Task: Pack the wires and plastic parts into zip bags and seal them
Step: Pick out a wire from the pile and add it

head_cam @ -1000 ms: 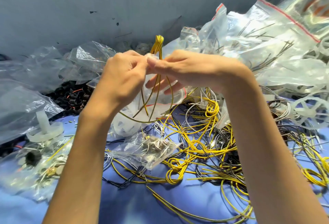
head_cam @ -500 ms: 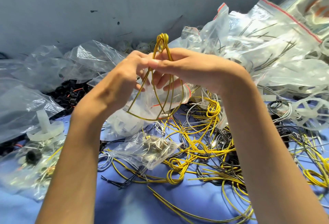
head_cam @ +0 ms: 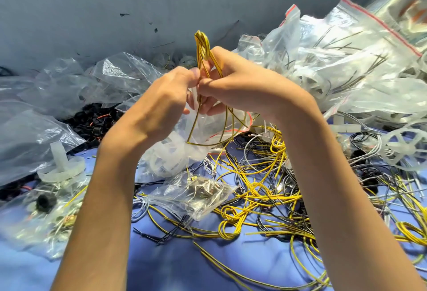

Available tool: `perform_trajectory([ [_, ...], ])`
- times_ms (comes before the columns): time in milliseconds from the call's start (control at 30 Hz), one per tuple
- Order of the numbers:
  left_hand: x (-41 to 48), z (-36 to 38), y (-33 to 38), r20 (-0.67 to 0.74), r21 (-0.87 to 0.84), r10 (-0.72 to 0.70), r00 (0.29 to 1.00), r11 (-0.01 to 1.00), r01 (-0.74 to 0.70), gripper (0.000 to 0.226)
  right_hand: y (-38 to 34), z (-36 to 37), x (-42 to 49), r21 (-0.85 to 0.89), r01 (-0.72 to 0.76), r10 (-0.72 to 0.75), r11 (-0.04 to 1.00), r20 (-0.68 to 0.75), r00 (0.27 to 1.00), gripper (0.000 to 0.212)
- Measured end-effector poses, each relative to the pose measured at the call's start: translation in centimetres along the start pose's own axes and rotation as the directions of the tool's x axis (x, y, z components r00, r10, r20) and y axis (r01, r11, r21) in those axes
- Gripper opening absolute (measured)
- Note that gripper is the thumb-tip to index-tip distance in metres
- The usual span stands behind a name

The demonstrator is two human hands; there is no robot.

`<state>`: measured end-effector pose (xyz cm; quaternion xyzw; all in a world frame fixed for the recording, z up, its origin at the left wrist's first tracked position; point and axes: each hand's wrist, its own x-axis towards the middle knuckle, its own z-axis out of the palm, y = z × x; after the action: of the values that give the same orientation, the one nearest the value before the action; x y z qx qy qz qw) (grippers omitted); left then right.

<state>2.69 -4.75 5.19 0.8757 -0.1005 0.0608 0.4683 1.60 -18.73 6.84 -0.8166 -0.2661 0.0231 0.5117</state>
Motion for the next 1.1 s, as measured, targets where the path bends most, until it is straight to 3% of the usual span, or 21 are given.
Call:
perform_trajectory([
  [100,-2.1,0.1,1.2,-0.043,-0.051,0.138,0.989,0.989,-0.14,0.06,0.2,-0.2,0.4,0.045,-0.011,0.017,0.999,-0.151,0.988,0.015],
  [233,-1.6,-0.2,1.3,-0.107,-0.046,0.099,0.989,0.993,-0.105,0.07,0.1,-0.9,0.3,0.025,0.052,-0.045,0.998,-0.234,0.971,0.013],
  [367,-1.9,-0.2,1.0,-0.084,-0.058,0.104,0.991,0.992,-0.109,0.072,0.1,-1.2,0.0,-0.109,0.086,-0.103,0.99,-0.163,0.981,0.015],
  [533,-1.9,-0.4,1.2,-0.103,0.041,0.1,0.99,0.995,-0.096,0.099,0.0,-0.9,-0.3,-0.308,0.04,-0.039,0.951,0.009,0.999,0.021],
  [733,-1.9,-0.2,1.1,-0.108,0.05,0.124,0.986,0.992,-0.119,0.081,-0.1,-1.0,-0.6,-0.301,0.038,-0.025,0.953,0.047,0.999,0.032],
  [900,-1.9,0.2,1.3,-0.19,-0.027,0.109,0.976,0.993,-0.116,0.045,-0.3,-1.1,-0.9,-0.317,0.036,-0.007,0.948,0.093,0.996,0.027],
  [1100,-1.4,0.2,1.0,-0.313,-0.11,0.012,0.95,0.993,-0.049,0.044,-0.1,-1.9,-1.7,-0.325,0.06,0.002,0.944,0.185,0.983,0.045],
])
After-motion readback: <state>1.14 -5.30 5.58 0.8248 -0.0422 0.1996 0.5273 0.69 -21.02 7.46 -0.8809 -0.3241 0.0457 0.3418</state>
